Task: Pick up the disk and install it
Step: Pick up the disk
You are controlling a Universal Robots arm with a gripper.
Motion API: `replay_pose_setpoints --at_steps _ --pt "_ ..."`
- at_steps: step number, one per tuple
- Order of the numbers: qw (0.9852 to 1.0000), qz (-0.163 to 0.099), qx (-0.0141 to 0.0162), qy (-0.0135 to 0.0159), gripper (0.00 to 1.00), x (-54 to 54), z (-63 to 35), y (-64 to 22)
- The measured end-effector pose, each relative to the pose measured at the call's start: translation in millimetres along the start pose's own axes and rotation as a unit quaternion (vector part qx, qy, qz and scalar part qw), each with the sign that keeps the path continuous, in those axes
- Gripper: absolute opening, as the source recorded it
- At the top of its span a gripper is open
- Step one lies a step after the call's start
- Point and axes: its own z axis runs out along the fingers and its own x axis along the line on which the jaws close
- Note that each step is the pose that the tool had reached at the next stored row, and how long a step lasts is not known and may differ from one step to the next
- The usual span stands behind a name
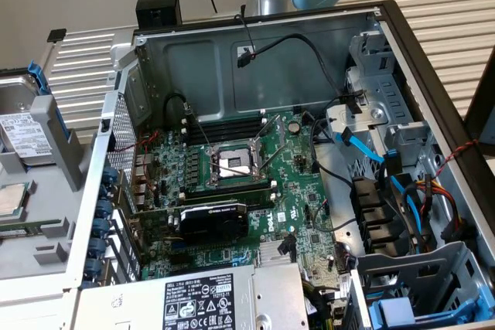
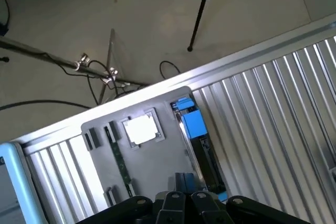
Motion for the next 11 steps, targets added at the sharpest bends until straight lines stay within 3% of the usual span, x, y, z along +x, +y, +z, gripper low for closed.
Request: replay_pose_setpoints --at_steps 5,11 --pt "0.9990 -0.046 0.0004 -0.0004 0.11 0.0 0.7 0.0" --pt "0.9958 -0.091 0.0022 -0.0008 0.11 -0.3 1.9 0.3"
